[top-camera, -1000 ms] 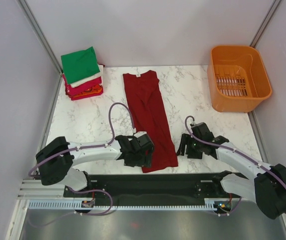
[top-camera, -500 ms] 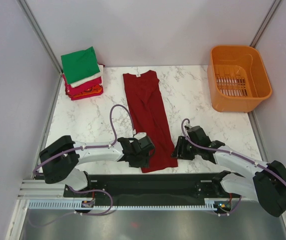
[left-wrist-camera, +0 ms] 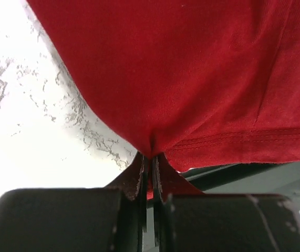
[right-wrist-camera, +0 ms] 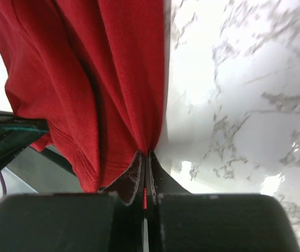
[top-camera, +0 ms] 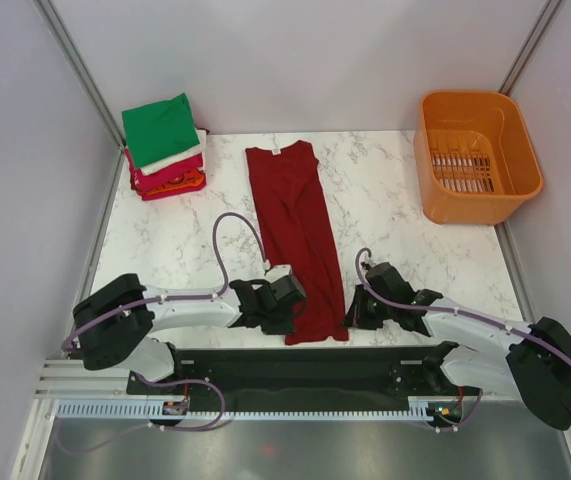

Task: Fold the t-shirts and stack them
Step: Fold the tshirt

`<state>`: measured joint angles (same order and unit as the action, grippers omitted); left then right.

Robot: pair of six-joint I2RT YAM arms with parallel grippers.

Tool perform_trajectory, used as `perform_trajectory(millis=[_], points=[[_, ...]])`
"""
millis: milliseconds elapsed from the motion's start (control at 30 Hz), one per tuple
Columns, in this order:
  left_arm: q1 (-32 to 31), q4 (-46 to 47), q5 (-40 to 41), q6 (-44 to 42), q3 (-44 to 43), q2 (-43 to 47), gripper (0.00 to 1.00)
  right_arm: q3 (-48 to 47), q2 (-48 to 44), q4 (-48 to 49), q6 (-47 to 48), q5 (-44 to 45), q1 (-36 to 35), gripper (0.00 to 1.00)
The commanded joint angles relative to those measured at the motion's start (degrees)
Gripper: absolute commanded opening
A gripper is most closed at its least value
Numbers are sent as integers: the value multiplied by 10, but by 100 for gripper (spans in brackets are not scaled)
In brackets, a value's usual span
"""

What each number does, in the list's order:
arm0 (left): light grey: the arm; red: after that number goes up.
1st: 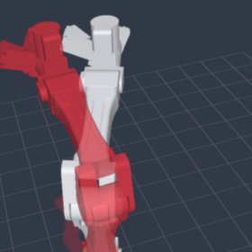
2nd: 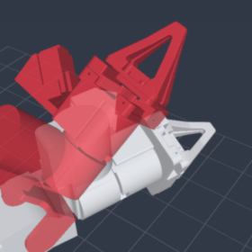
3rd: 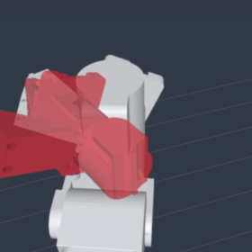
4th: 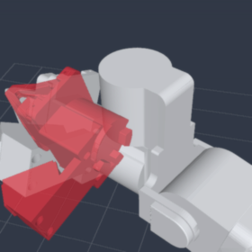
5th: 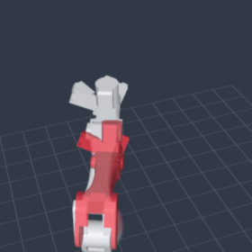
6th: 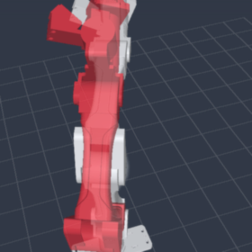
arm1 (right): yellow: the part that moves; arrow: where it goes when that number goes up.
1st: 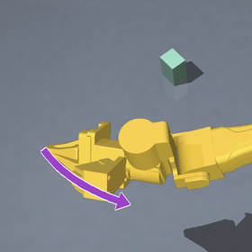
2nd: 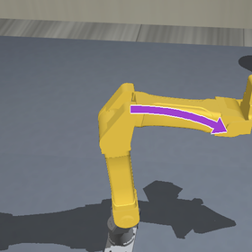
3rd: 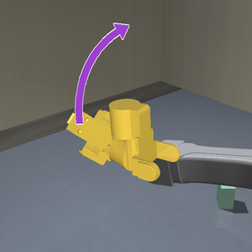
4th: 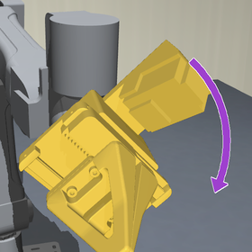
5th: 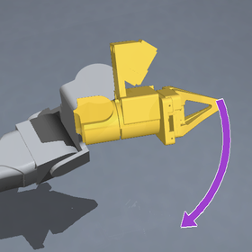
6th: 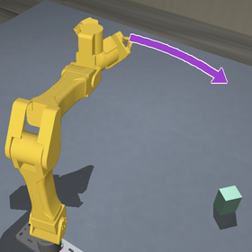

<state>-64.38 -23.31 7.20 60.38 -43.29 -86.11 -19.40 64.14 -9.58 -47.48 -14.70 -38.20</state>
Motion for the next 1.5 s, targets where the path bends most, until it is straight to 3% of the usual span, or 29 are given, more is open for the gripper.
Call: perform_trajectory(millis=[0,167,400,667,767,1000,1467], points=[[-6,6,-12,30,47,50,2,14,-20,-48,-22,26,-30,0],[-37,1,-53,78,115,144,2,15,-94,-142,-46,63,-74,0],[-61,-96,-20,129,132,240,2,-16,-161,-239,-49,91,-76,0],[-55,-270,69,91,-49,237,2,-182,-88,-275,3,142,-77,0],[-36,-285,77,48,-100,207,2,-255,-40,-286,33,168,-75,0],[82,-285,62,-65,-165,165,2,-383,66,-294,106,221,-37,0],[252,-268,19,-239,-306,-6,2,-550,266,-264,191,188,52,0]])
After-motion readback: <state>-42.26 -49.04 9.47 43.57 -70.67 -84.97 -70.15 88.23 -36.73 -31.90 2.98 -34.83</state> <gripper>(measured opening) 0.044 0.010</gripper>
